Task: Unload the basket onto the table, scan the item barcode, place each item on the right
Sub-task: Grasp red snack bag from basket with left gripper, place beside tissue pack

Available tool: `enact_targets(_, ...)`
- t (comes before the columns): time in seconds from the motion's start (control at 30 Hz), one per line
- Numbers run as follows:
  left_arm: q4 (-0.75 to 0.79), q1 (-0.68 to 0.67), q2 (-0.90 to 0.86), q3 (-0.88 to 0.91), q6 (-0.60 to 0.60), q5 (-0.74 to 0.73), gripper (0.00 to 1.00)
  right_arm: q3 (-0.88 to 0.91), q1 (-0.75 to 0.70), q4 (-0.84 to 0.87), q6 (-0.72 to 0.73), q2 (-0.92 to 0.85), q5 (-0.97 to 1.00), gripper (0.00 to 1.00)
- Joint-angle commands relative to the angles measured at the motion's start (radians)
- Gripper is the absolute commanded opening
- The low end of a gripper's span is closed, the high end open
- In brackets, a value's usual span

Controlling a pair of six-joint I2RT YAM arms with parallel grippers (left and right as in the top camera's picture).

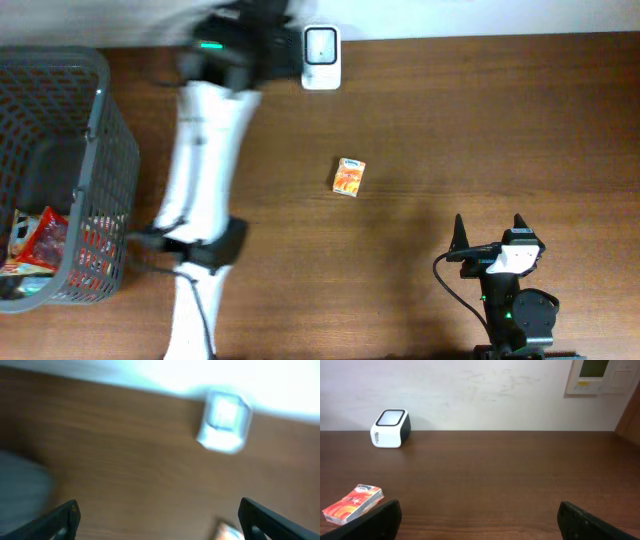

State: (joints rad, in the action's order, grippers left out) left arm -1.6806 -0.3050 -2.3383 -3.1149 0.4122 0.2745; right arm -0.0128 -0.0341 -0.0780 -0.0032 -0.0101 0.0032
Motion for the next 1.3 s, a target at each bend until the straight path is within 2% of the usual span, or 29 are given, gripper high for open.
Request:
enact_targets(0.0, -0.008, 0.240, 0.150, -0.021, -0.047, -0.061, 0.98, 0.007, -0.006, -0.004, 0.003, 0.006, 0.006, 0.98)
enact_targets(0.13, -0.008, 0.523, 0.225, -0.014, -0.047, -0.171, 0.89, 0.007, -0.006, -0.004, 0.003, 0.006, 0.006, 0.98)
enact_targets(0.17, -0.008, 0.598, 0.239, 0.004, -0.048, -0.254, 0.96, 0.007, -0.006, -0.004, 0.003, 0.006, 0.006, 0.99)
enact_targets(0.2, -0.008, 0.648, 0.249, 0.027, -0.053, -0.320, 0.99, 0.007, -0.006, -0.004, 0.003, 0.006, 0.006, 0.98)
enact_targets(0.27, -0.008, 0.744, 0.278, 0.110, -0.070, -0.394, 0.99, 0.007, -0.006, -0.004, 0.003, 0.006, 0.006, 0.98)
enact_targets(0.3, -0.008, 0.776, 0.294, 0.160, -0.069, -0.375, 0.99, 0.007, -0.006, -0.004, 0.003, 0.006, 0.006, 0.99)
enact_targets(0.37, -0.008, 0.829, 0.340, 0.320, -0.019, -0.249, 0.99, 0.007, -0.006, -0.004, 0.003, 0.006, 0.006, 0.98)
enact_targets(0.5, -0.008, 0.866, 0.400, 0.634, 0.058, -0.033, 0.99, 0.007, -0.006, -0.004, 0.003, 0.006, 0.006, 0.98)
enact_targets(0.57, -0.008, 0.879, 0.401, 0.771, 0.119, 0.009, 0.99, 0.007, -0.006, -0.004, 0.003, 0.006, 0.006, 0.98)
enact_targets(0.67, 0.024, 0.892, 0.401, 0.980, 0.211, 0.011, 0.99, 0.007, -0.006, -0.004, 0.003, 0.006, 0.006, 0.98)
enact_targets(0.83, 0.255, 0.893, 0.401, 1.320, 0.213, 0.015, 0.99, 0.007, -0.006, -0.004, 0.003, 0.006, 0.006, 0.98)
enact_targets(1.03, 0.444, 0.896, 0.401, 1.556, 0.213, 0.039, 0.99, 0.007, -0.006, -0.004, 0.003, 0.006, 0.006, 0.98)
enact_targets(1.07, 0.459, 0.899, 0.401, 1.571, 0.213, 0.060, 0.92, 0.007, -0.006, -0.004, 0.003, 0.006, 0.006, 0.98)
enact_targets(1.1, 0.465, 0.903, 0.401, 1.581, 0.213, 0.092, 0.78, 0.007, -0.006, -0.004, 0.003, 0.006, 0.006, 0.98)
enact_targets(1.13, 0.463, 0.904, 0.401, 1.582, 0.213, 0.116, 0.52, 0.007, -0.006, -0.004, 0.003, 0.006, 0.006, 0.98)
enact_targets(1.23, 0.458, 0.904, 0.401, 1.582, 0.213, 0.100, 0.00, 0.007, -0.006, -0.004, 0.003, 0.006, 0.006, 0.98)
enact_targets(1.27, 0.450, 0.904, 0.401, 1.582, 0.213, 0.100, 0.00, 0.007, -0.006, -0.004, 0.003, 0.006, 0.006, 0.99)
